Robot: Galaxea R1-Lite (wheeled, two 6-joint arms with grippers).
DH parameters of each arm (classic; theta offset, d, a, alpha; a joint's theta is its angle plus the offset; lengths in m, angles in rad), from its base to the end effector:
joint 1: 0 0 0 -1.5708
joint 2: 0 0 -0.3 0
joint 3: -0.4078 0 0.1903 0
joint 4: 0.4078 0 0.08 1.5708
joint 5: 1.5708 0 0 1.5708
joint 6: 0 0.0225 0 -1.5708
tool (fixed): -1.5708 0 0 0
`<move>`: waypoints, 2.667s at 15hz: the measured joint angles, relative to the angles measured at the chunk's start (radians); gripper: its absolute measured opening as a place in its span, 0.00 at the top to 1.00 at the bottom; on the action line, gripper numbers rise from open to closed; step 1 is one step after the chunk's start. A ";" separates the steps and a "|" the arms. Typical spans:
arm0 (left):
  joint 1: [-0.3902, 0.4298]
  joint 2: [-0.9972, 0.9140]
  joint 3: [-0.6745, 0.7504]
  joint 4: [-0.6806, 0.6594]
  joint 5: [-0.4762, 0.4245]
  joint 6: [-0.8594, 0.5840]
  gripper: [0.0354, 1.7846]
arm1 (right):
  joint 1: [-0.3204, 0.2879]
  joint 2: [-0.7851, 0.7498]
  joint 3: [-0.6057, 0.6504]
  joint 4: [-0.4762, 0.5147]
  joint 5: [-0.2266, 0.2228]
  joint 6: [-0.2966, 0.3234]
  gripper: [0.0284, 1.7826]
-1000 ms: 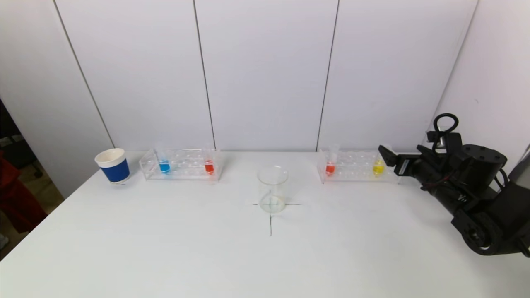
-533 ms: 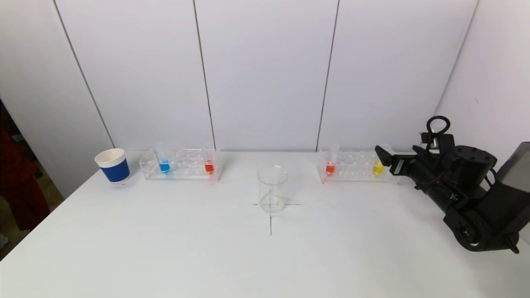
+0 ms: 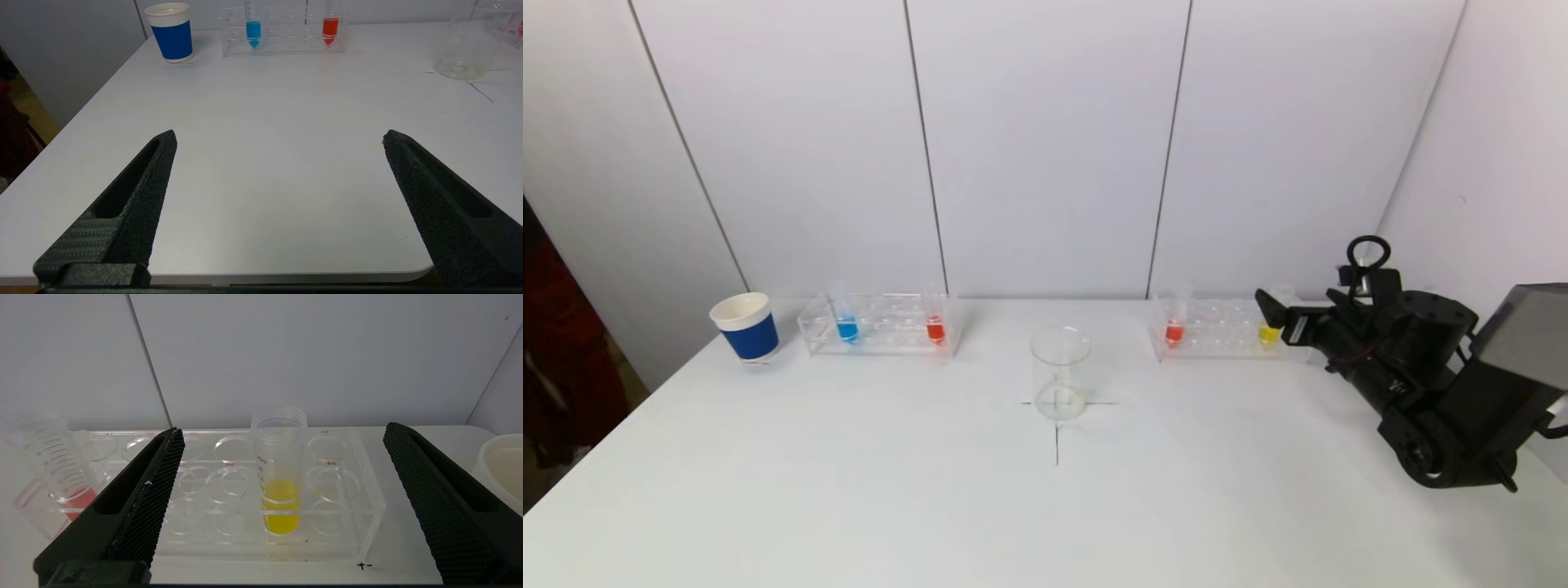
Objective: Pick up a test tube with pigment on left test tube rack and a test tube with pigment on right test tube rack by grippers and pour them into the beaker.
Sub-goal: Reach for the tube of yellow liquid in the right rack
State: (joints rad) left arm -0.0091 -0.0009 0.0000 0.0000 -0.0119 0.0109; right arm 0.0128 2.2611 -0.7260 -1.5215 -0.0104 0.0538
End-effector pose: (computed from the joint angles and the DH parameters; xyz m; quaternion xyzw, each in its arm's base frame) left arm -0.0229 -0.0001 0.0755 0.0055 -0.0005 -0.0105 0.9999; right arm 0.3752 0.0046 0.0580 0.0268 0.0068 0.0010 0.9996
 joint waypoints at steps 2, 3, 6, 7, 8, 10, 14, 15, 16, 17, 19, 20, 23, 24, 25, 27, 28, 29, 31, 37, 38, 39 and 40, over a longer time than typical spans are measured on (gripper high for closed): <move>0.000 0.000 0.000 0.000 0.000 0.000 0.01 | -0.001 0.020 -0.012 0.000 -0.001 0.000 0.01; 0.000 0.000 0.000 0.000 0.000 0.000 0.01 | -0.001 0.028 -0.020 0.000 -0.002 0.000 0.01; 0.000 0.000 0.000 0.000 0.000 0.000 0.01 | -0.002 0.051 -0.039 0.000 -0.002 -0.002 0.01; 0.000 0.000 0.000 0.000 0.000 0.000 0.01 | -0.002 0.056 -0.043 0.000 -0.002 -0.002 0.01; 0.000 0.000 0.000 0.000 0.000 0.000 0.01 | -0.003 0.060 -0.046 0.000 -0.002 -0.002 0.01; 0.000 0.000 0.000 0.000 0.000 0.000 0.01 | -0.004 0.066 -0.051 0.000 -0.002 -0.003 0.01; 0.000 0.000 0.000 0.000 0.000 0.000 0.01 | -0.004 0.076 -0.069 0.000 -0.002 -0.009 0.01; 0.000 0.000 0.000 0.000 0.000 0.000 0.01 | -0.004 0.079 -0.074 0.000 -0.002 -0.010 0.01; 0.000 0.000 0.000 0.000 0.000 0.000 0.01 | -0.004 0.081 -0.079 0.000 -0.002 -0.011 0.01; 0.000 0.000 0.000 0.000 0.000 0.000 0.01 | -0.004 0.083 -0.084 0.000 -0.002 -0.011 0.01; 0.000 0.000 0.000 0.000 0.000 0.000 0.01 | -0.003 0.087 -0.097 0.000 -0.002 -0.011 0.01; 0.000 0.000 0.000 0.000 0.000 0.000 0.01 | -0.002 0.090 -0.104 0.000 -0.002 -0.011 0.01; 0.000 0.000 0.000 0.000 0.000 0.000 0.01 | 0.001 0.098 -0.124 0.000 -0.002 -0.011 0.01; 0.000 0.000 0.000 0.000 0.000 0.000 0.01 | 0.003 0.100 -0.126 0.000 -0.001 -0.011 0.01; 0.000 0.000 0.000 0.000 0.000 0.000 0.01 | 0.004 0.103 -0.127 0.000 -0.002 -0.011 0.01; 0.000 0.000 0.000 0.000 0.000 0.000 0.01 | 0.003 0.104 -0.128 0.000 -0.002 -0.012 0.01; 0.000 0.000 0.000 0.000 0.000 0.000 0.01 | 0.003 0.105 -0.128 0.000 -0.001 -0.011 0.01; 0.000 0.000 0.000 0.000 0.000 0.000 0.01 | 0.004 0.106 -0.128 0.000 -0.001 -0.011 0.01; 0.000 0.000 0.000 0.000 0.000 0.000 0.01 | 0.004 0.108 -0.127 0.000 -0.002 -0.011 0.01; 0.000 0.000 0.000 0.000 0.000 0.000 0.01 | 0.005 0.115 -0.127 0.000 -0.002 -0.013 0.01; 0.000 0.000 0.000 0.000 0.000 0.000 0.01 | 0.005 0.115 -0.127 0.000 -0.002 -0.012 0.01; 0.000 0.000 0.000 0.000 0.000 0.000 0.01 | 0.005 0.115 -0.127 0.000 -0.002 -0.013 0.01; 0.000 0.000 0.000 0.000 -0.001 0.000 0.01 | 0.005 0.115 -0.127 0.000 -0.002 -0.013 0.01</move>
State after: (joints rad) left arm -0.0091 -0.0009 0.0000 0.0000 -0.0128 0.0104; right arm 0.0181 2.3764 -0.8534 -1.5211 -0.0128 0.0413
